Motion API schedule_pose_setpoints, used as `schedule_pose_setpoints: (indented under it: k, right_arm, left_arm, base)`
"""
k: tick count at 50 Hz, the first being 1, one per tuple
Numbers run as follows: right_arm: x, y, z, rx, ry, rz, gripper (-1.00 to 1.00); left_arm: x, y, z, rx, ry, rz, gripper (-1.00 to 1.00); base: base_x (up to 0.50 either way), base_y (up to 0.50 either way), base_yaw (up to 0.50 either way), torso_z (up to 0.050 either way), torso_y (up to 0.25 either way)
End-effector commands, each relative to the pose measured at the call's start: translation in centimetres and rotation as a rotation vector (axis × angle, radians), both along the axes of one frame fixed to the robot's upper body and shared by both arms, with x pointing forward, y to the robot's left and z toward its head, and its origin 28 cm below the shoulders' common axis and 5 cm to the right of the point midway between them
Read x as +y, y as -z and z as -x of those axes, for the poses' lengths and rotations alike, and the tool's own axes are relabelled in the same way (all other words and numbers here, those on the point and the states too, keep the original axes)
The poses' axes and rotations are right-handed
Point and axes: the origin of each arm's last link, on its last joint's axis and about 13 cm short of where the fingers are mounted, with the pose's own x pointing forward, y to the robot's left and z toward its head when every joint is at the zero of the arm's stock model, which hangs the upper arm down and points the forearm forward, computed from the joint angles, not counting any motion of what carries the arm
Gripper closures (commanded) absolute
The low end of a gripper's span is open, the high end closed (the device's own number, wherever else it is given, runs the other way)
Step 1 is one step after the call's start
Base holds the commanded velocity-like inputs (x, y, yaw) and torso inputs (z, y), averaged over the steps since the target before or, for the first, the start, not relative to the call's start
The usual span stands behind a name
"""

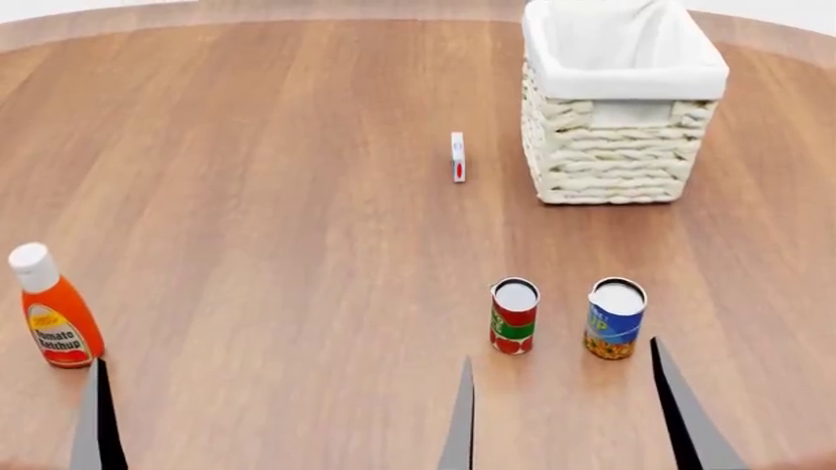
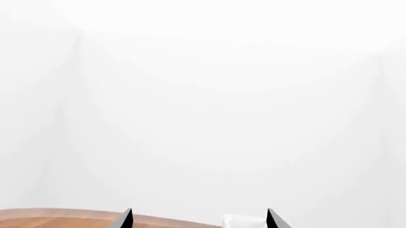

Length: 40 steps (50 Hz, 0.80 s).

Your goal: Pick up the alphabet soup and the cream cheese box, and put them in the basket.

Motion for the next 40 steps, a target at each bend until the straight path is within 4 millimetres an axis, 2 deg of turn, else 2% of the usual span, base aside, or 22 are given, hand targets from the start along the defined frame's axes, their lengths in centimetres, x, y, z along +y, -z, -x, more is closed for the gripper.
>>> schedule_pose_setpoints:
  k: [1, 40]
  right_arm:
    - [0.06, 0.08, -0.03, 0.009, -0.009, -0.002, -1.0]
    - [-0.05, 0.19, -0.22, 0.021, -0.017, -0.028, -1.0]
  left_arm:
    - [-0.06, 0.15, 0.02, 0.01, 0.002, 0.003, -1.0]
    - [0.0, 0.13, -0.04, 0.007, -0.016, -0.01, -1.0]
  base:
    - [0.11, 0.0, 0.0, 0.0, 0.0]
    - [0.19, 0.0, 0.0, 0.0, 0.0]
